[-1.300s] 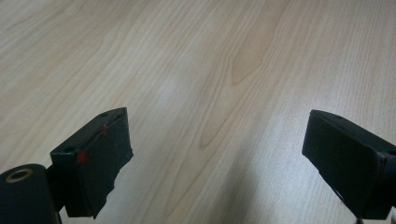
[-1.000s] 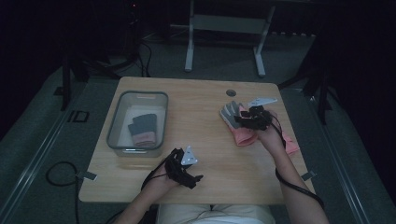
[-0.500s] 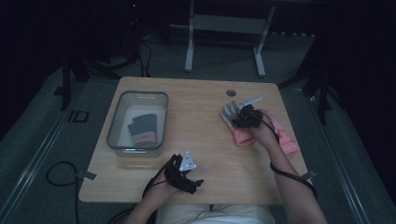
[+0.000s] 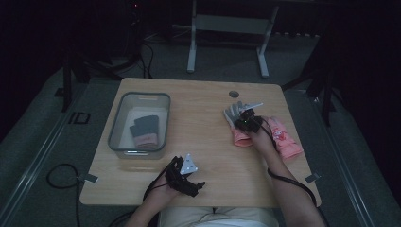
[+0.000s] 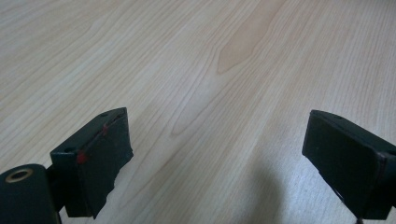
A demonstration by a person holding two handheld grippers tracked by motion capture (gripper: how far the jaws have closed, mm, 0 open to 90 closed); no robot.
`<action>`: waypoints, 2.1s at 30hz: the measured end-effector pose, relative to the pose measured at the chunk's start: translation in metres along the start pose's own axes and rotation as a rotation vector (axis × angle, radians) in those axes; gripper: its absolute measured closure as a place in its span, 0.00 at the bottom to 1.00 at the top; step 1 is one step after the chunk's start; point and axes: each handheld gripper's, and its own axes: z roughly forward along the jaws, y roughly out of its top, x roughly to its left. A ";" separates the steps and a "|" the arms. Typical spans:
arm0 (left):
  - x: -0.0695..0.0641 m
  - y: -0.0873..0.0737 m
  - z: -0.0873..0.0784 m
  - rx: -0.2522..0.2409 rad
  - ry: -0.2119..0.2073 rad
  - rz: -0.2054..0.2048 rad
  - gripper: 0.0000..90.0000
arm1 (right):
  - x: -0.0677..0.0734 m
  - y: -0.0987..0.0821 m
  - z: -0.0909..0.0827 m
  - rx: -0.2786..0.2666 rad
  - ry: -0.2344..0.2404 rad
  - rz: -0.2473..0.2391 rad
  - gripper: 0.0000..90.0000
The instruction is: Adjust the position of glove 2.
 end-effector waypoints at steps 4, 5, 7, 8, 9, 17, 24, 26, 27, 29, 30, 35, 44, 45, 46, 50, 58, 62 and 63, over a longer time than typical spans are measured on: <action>0.001 -0.002 -0.001 0.008 -0.003 0.006 0.08 | -0.003 0.000 -0.011 -0.059 0.027 0.101 0.98; 0.001 -0.002 -0.001 0.008 -0.003 0.005 0.08 | -0.003 0.000 -0.015 -0.076 0.034 0.114 0.98; 0.002 -0.002 -0.001 0.003 0.001 0.007 0.08 | 0.001 0.001 -0.025 -0.102 0.028 0.129 0.98; 0.003 -0.002 -0.002 0.001 0.004 0.008 0.08 | 0.004 0.003 -0.031 -0.115 0.024 0.132 0.98; 0.003 -0.003 -0.002 -0.004 0.003 0.004 0.08 | 0.007 0.004 -0.038 -0.131 0.020 0.137 0.99; 0.004 -0.005 -0.001 0.016 0.007 0.016 0.08 | 0.057 0.017 -0.088 -0.218 -0.012 0.130 0.99; 0.003 -0.005 0.000 -0.005 0.011 0.019 0.08 | 0.093 0.014 -0.126 -0.306 0.048 0.159 0.99; 0.003 -0.005 0.001 0.002 0.011 0.023 0.08 | 0.102 0.012 -0.134 -0.314 0.034 0.179 0.99; 0.002 -0.005 0.001 0.003 0.011 0.029 0.08 | 0.108 0.010 -0.137 -0.311 0.033 0.185 0.99; 0.001 -0.005 0.002 0.000 0.021 0.039 0.08 | 0.118 0.007 -0.140 -0.309 0.001 0.192 0.99; 0.001 -0.005 0.001 -0.003 0.024 0.040 0.08 | 0.122 0.004 -0.139 -0.303 -0.003 0.203 0.99; 0.001 -0.005 -0.001 -0.010 0.019 0.042 0.08 | 0.134 -0.012 -0.116 -0.251 -0.029 0.247 0.99; 0.001 -0.006 0.001 -0.005 0.014 0.045 0.08 | 0.142 -0.021 -0.056 -0.133 -0.009 0.282 0.99; 0.001 -0.006 0.001 -0.005 0.014 0.045 0.08 | 0.142 -0.021 -0.056 -0.133 -0.009 0.282 0.99; 0.001 -0.006 0.001 -0.005 0.012 0.046 0.08 | 0.143 -0.021 -0.052 -0.127 -0.006 0.292 0.98; 0.000 -0.007 0.001 -0.008 0.012 0.051 0.08 | 0.145 -0.020 -0.032 -0.110 -0.005 0.312 0.98; 0.002 -0.008 0.002 -0.001 0.012 0.052 0.08 | 0.148 -0.022 -0.017 -0.104 0.003 0.264 0.97; 0.002 -0.008 0.002 0.002 0.011 0.052 0.08 | 0.149 -0.019 -0.014 -0.100 0.014 0.218 0.97; 0.002 -0.008 0.002 0.002 0.011 0.052 0.08 | 0.149 -0.019 -0.014 -0.100 0.014 0.218 0.97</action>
